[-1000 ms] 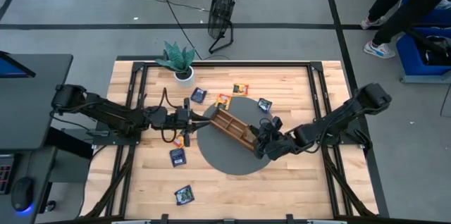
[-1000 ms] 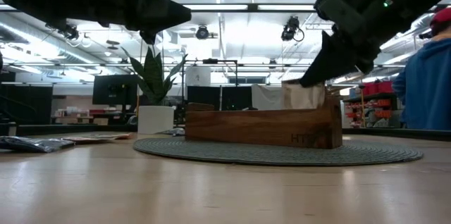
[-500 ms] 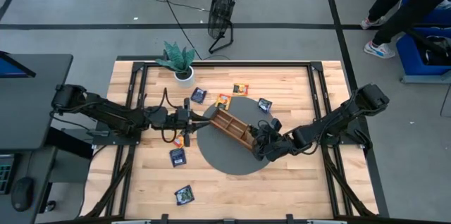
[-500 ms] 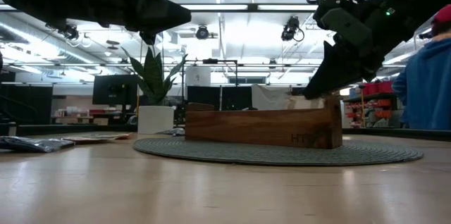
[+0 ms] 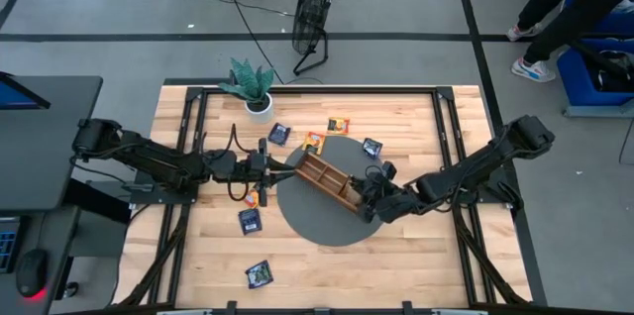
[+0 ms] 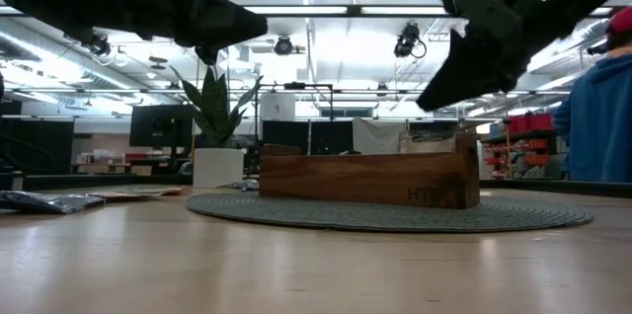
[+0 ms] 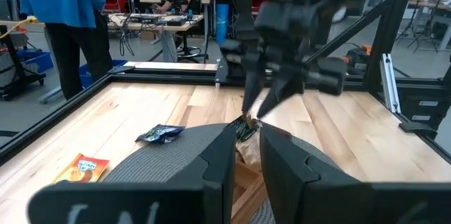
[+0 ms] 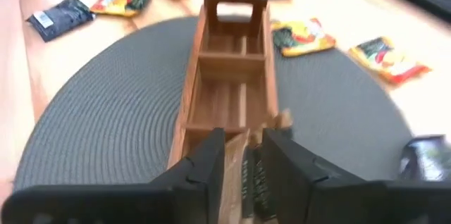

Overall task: Pick & Place Tea
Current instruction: Put the orange tea bag into the middle section of the wooden organizer

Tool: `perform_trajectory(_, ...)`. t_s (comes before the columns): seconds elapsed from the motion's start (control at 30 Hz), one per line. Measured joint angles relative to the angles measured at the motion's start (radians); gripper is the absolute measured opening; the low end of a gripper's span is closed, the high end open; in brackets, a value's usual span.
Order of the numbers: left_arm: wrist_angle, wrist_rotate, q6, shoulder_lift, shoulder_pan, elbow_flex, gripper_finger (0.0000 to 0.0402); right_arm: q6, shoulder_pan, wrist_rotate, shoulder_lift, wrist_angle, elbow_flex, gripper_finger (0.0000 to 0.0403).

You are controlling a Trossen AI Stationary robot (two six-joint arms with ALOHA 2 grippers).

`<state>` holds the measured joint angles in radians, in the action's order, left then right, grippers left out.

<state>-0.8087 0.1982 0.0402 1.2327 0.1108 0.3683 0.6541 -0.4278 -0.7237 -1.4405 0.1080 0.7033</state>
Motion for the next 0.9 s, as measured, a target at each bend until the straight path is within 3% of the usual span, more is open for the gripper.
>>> perform_trajectory(0.2,0.002,0.0,-0.025,0.0,0.0,0.0,0.0069,-0.149,-0.004,-0.048,0.069,-0.001,0.0,0.0109)
perform_trajectory(0.6,0.033,-0.027,-0.045,0.001,0.0,0.0,0.0069,-0.393,-0.006,-0.108,0.074,-0.047,0.0,0.0094)
perform_trajectory(0.9,0.173,-0.027,0.029,0.001,0.0,0.0,0.0069,-0.5,0.032,-0.103,0.074,-0.109,0.0,0.0091)
